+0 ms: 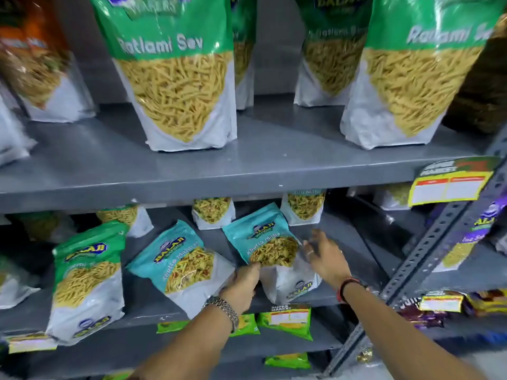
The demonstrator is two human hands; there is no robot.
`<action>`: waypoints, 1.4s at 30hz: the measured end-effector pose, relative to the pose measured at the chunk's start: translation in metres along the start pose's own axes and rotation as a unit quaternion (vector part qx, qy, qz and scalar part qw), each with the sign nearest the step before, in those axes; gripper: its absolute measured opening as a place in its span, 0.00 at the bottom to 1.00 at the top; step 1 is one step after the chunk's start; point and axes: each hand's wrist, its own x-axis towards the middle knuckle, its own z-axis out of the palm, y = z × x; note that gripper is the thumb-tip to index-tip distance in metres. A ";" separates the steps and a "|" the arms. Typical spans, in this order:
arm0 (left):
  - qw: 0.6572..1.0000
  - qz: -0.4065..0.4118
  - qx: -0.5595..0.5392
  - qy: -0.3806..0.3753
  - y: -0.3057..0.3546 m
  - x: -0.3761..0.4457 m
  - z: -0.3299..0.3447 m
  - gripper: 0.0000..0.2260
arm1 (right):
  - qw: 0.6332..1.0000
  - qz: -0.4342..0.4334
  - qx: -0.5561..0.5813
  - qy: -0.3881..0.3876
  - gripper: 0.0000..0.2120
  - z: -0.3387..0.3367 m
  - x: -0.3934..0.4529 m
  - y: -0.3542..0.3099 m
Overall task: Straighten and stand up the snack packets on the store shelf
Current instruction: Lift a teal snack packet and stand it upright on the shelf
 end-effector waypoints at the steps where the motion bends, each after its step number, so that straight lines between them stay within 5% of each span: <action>1: 0.999 -0.018 -0.040 0.012 -0.003 0.011 0.004 0.15 | 0.998 0.039 0.042 -0.007 0.22 0.009 0.014 0.006; 7: 0.985 -0.059 -0.119 0.110 -0.020 0.067 0.014 0.29 | 0.966 0.185 0.139 -0.115 0.10 0.042 0.079 0.030; 11: 0.978 -0.032 -0.129 0.164 -0.009 0.045 0.019 0.25 | 0.964 0.195 0.161 -0.082 0.06 0.057 0.088 0.044; 14: 0.978 -0.025 -0.104 0.178 -0.016 0.046 0.019 0.23 | 0.961 0.206 0.175 -0.059 0.12 0.061 0.081 0.056; 21: 0.974 -0.069 -0.205 0.070 -0.036 0.007 0.007 0.11 | 0.976 0.160 0.145 -0.026 0.09 0.037 0.014 0.050; 25: 0.987 -0.025 -0.153 0.051 -0.054 -0.031 -0.001 0.08 | 0.978 0.149 0.146 -0.006 0.11 0.024 -0.036 0.057; 42: 0.987 0.129 -0.075 -0.060 -0.053 -0.124 0.011 0.17 | 0.945 0.078 0.300 0.107 0.09 -0.050 -0.140 0.055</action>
